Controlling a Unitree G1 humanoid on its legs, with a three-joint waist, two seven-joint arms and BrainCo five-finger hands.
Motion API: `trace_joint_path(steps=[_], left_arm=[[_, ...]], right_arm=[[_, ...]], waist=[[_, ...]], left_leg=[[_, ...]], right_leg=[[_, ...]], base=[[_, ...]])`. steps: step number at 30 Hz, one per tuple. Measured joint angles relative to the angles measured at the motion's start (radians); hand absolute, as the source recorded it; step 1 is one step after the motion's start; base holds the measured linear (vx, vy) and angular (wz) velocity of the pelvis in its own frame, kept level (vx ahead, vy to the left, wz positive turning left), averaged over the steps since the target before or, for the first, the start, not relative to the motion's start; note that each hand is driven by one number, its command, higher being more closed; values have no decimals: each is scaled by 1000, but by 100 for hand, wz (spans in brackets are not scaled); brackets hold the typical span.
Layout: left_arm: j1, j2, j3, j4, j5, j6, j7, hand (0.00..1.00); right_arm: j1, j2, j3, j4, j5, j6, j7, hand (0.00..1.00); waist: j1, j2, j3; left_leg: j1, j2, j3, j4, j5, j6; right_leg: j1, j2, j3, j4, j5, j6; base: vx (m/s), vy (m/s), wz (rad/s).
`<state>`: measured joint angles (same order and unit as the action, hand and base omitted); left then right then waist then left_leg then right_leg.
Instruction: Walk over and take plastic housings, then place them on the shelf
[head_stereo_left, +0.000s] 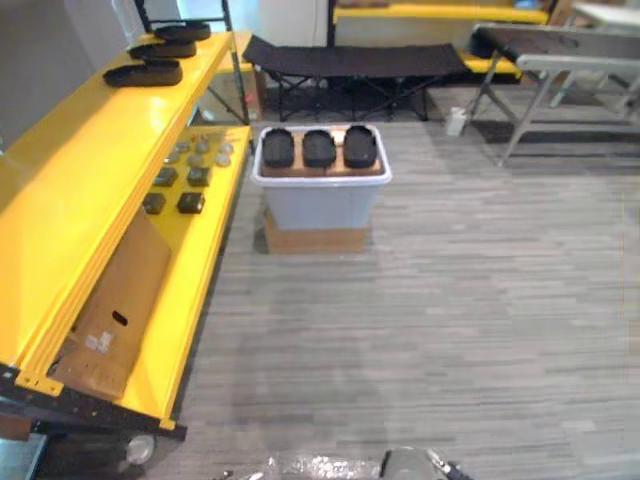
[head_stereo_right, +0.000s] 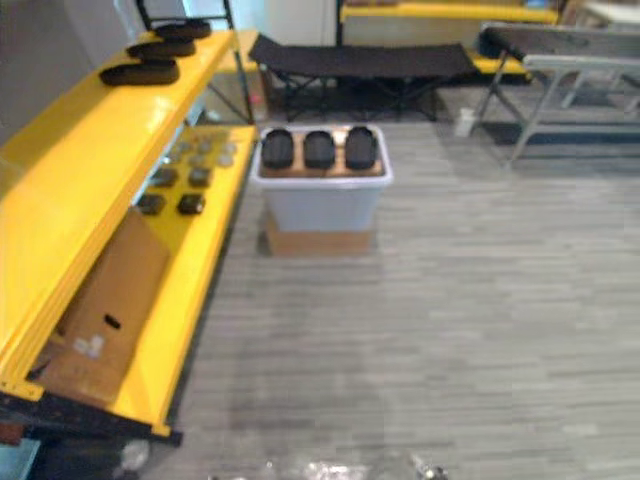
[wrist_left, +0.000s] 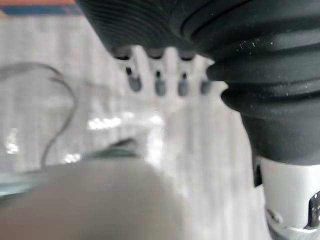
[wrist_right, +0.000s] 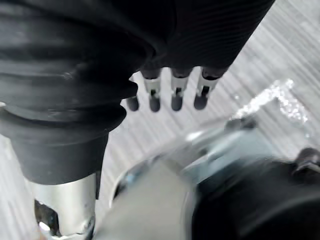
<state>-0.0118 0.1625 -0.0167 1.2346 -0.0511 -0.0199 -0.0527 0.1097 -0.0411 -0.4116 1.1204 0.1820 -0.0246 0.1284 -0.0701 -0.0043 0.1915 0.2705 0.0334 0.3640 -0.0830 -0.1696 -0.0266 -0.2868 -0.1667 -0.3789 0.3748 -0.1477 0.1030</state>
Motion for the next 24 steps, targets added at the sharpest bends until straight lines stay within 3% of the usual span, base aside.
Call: trace_joint_path(steps=[2,4,5,6,7,8,9,10,11,12,14,16,18,20,21,22,23,24], left_arm=[[-35,-5,4,-1,20,-1,0,0],[-48,-17,7,-4,21,-5,0,0],[-41,-27,17,-9,21,-14,-1,0],[-22,-50,40,-16,20,-23,-1,0],[-19,-56,53,-20,19,-25,-2,0],[-12,-66,67,-28,17,-27,-2,0],[-10,-86,86,-34,10,-28,-5,0],[-9,-107,112,-44,-3,-32,-12,0],[-8,-123,127,-63,-19,-42,-12,0],[-7,-129,151,-89,-23,-48,-7,0],[-8,-126,173,-101,-30,-53,-6,0],[-5,-128,172,-120,-31,-66,-5,0],[-5,-134,162,-145,-31,-74,-7,0],[-3,-136,157,-151,-30,-73,-8,0],[-2,-133,156,-152,-31,-71,-10,0],[-2,-130,155,-152,-30,-72,-10,0],[1,-112,154,-147,-27,-71,-10,0],[0,-99,150,-136,-18,-68,-8,0]], right_arm=[[16,5,6,1,-4,1,-1,0],[28,8,13,0,-4,2,-4,0],[43,6,17,-2,-4,2,-5,0],[48,-12,19,-5,-8,2,-8,0],[51,-13,24,-4,-11,2,-10,0],[58,-15,28,-4,-17,2,-16,0],[57,-28,30,-7,-21,1,-17,0],[56,-45,43,-10,-22,1,-19,0],[47,-62,59,-10,-24,1,-21,0],[28,-87,87,-13,-30,1,-22,0],[-18,-97,105,-25,-31,-3,-25,0],[-58,-104,110,-29,-38,-11,-26,0],[-123,-115,109,-40,-39,-21,-25,0],[-148,-125,110,-43,-39,-29,-25,0],[-150,-126,118,-42,-39,-33,-25,0],[-144,-121,121,-42,-40,-33,-25,0],[-128,-104,130,-39,-40,-34,-25,0],[-122,-94,144,-34,-42,-34,-25,0]], waist=[[-6,-16,8],[-25,-20,10],[-38,-13,7],[-49,21,8],[-47,24,7],[-44,34,13],[-38,50,20],[-28,78,34],[-18,95,46],[-9,100,59],[8,93,57],[35,87,57],[59,72,58],[71,84,50],[85,86,45],[90,74,38],[90,36,14],[88,12,6]], left_leg=[[15,5,0,0,-25,-38],[47,9,-1,1,-59,-82],[78,23,2,1,-89,-114],[97,70,7,28,-113,-137],[87,95,9,93,-124,-156],[0,159,0,341,-142,-183],[-81,225,-2,566,-109,-184],[-151,296,-8,770,-31,-159],[-206,353,-12,945,5,-157],[-265,395,0,1091,-6,-148],[-349,366,4,1092,-35,-118],[-407,313,15,944,-49,-122],[-458,192,21,505,-15,-136],[-500,148,-41,274,52,-138],[-512,145,-92,282,101,-99],[-501,133,-112,287,143,-85],[-476,84,-136,286,171,-46],[-434,64,-127,276,148,-9]], right_leg=[[-12,20,-7,-230,122,7],[-35,20,2,-266,161,-11],[-41,34,21,-249,166,-36],[-46,68,25,-198,220,-80],[-46,76,24,-168,230,-94],[-24,86,17,-138,221,-137],[16,105,-1,-137,183,-147],[65,124,-13,-139,155,-156],[114,137,-16,-142,133,-163],[193,150,-15,-170,106,-165],[326,145,-8,-241,84,-150],[384,134,0,-289,84,-142],[447,102,11,-341,71,-110],[471,111,29,-367,48,-72],[504,116,50,-380,31,-47],[521,110,61,-383,23,-35],[541,73,79,-361,-6,4],[505,30,86,-215,-34,48]], base=[[447,-75,8],[494,-148,10],[595,-206,10],[619,-233,5],[603,-325,6],[453,-336,9],[586,-427,16],[637,-362,13],[757,-353,11],[611,-242,8],[504,-182,10],[479,-111,-15],[441,1,-20],[367,125,-40],[414,211,-59],[485,277,-54],[543,254,-34],[517,233,-32]])
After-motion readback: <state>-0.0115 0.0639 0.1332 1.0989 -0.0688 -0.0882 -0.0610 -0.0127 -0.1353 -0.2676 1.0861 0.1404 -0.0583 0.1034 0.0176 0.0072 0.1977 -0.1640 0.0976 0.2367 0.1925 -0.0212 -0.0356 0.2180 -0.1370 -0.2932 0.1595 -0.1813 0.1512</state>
